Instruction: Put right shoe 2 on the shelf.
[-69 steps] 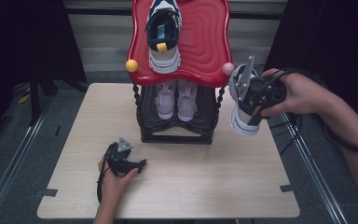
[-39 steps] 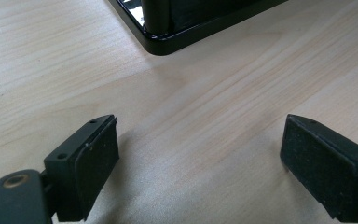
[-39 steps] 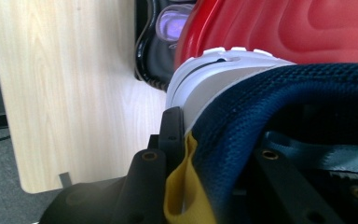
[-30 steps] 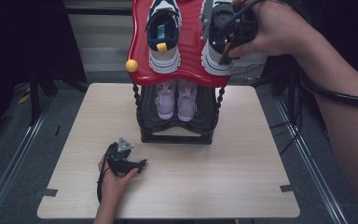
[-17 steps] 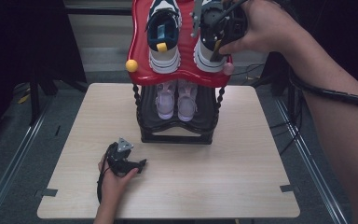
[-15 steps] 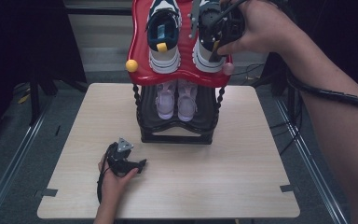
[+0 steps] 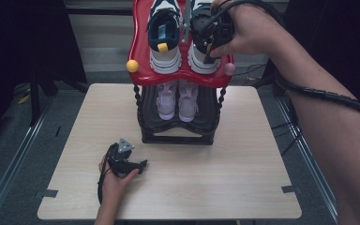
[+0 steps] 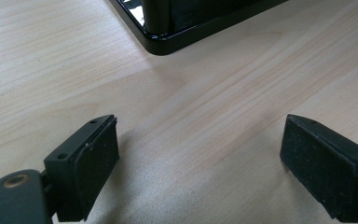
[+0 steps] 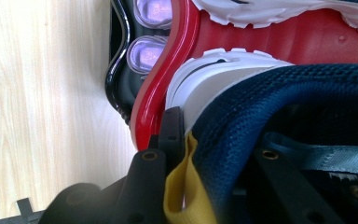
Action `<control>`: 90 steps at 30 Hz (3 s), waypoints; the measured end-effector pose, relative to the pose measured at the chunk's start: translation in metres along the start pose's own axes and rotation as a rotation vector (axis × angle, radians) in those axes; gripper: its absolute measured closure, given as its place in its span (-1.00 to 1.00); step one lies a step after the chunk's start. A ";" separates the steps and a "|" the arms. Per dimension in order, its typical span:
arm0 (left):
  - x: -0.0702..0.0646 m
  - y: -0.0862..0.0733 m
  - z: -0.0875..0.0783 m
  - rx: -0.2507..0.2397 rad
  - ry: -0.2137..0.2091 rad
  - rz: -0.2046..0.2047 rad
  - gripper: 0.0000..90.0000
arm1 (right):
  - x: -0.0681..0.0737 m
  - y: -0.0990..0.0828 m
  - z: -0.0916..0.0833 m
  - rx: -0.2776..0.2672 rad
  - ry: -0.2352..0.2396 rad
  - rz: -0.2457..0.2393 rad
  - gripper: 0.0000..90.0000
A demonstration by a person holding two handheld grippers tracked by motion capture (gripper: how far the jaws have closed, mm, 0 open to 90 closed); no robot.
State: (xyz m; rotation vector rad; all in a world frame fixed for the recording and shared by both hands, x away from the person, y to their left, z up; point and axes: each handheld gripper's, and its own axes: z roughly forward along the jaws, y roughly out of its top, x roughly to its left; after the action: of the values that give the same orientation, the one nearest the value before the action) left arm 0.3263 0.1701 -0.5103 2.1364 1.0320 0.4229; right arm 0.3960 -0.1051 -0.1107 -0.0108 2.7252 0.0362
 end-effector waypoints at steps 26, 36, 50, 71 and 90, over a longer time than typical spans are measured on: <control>0.000 0.000 -0.001 0.005 0.001 0.009 -0.73 | -0.010 0.007 0.016 -0.001 0.009 -0.016 0.64; 0.000 0.000 -0.001 0.006 0.003 0.009 -0.73 | -0.013 0.008 0.020 -0.006 0.015 -0.016 0.63; 0.000 0.000 -0.001 0.003 0.002 0.009 -0.72 | -0.016 0.009 0.020 0.001 0.025 -0.016 0.62; 0.000 0.000 -0.001 0.002 -0.001 0.009 -0.72 | -0.017 0.010 0.020 -0.010 0.032 -0.002 0.60; 0.000 0.000 -0.001 0.003 0.001 0.010 -0.71 | -0.017 0.010 0.021 -0.028 0.020 0.043 0.41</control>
State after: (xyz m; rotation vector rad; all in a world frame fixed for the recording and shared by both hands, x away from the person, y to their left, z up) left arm 0.3252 0.1704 -0.5098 2.1449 1.0232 0.4279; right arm 0.4204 -0.0940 -0.1226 0.0391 2.7450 0.0872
